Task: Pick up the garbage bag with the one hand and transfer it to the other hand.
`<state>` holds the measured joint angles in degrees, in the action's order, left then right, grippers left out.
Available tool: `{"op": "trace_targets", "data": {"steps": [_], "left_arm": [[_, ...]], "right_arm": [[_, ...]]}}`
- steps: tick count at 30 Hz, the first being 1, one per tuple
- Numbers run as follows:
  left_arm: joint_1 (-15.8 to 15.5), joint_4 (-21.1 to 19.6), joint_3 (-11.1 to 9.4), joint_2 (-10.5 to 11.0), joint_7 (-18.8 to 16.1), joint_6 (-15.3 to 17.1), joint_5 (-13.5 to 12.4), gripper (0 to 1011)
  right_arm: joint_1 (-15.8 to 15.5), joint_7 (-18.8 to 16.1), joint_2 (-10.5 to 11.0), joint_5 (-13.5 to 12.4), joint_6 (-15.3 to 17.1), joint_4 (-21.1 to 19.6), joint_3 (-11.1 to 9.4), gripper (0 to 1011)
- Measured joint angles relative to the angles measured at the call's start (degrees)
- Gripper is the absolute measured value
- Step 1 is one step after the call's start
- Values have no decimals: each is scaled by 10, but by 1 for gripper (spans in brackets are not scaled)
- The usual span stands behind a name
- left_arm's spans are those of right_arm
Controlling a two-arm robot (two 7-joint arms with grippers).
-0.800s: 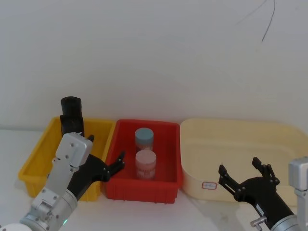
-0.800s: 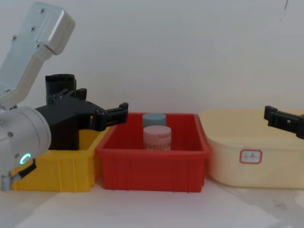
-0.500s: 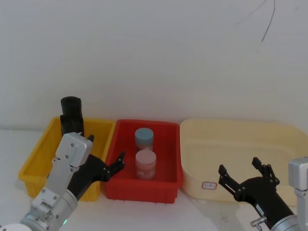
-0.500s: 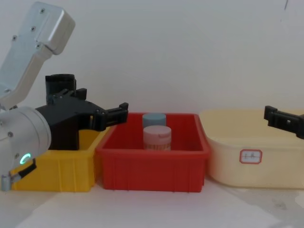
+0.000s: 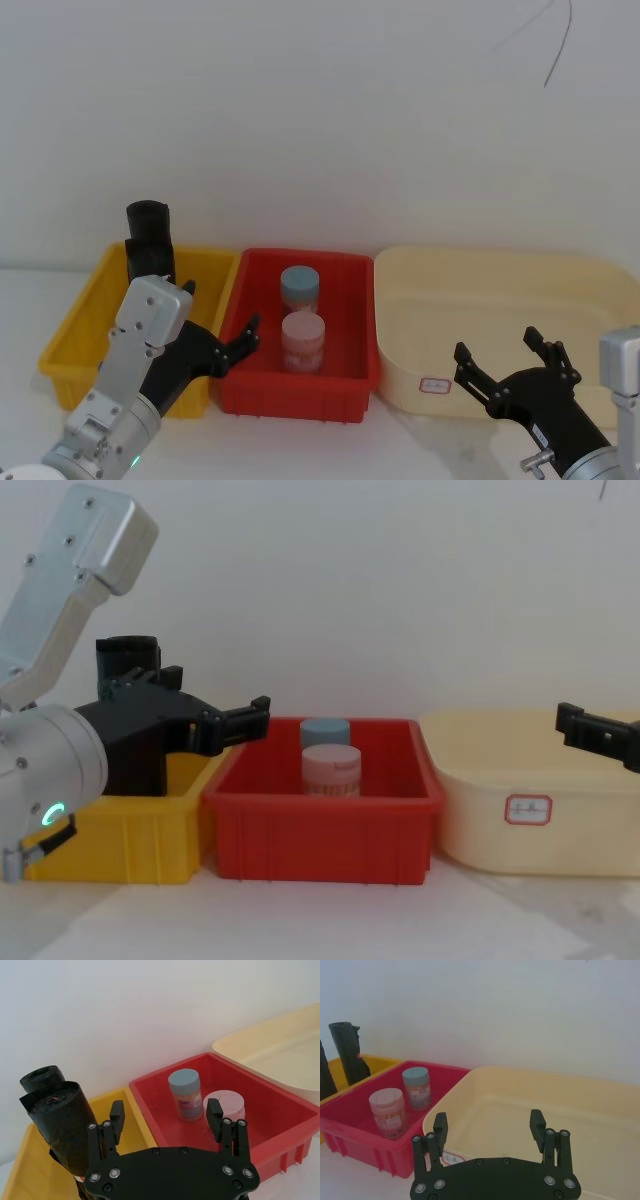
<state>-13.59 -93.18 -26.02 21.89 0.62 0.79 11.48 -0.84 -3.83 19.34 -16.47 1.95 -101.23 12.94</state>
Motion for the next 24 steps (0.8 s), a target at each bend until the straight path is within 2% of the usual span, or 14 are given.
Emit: {"op": "trace_targets", "data": {"steps": [17, 21, 24], "left_arm": [[0, 0, 0, 0, 0, 0, 0, 1001], [0, 0, 0, 0, 0, 0, 0, 1001], [0, 0, 0, 0, 0, 0, 0, 1002]], "right_arm": [[9, -7, 0, 0, -1, 8, 0, 1004], [28, -23, 1, 0, -4, 26, 5, 1004], [55, -44, 1, 0, -3, 47, 13, 1004]]}}
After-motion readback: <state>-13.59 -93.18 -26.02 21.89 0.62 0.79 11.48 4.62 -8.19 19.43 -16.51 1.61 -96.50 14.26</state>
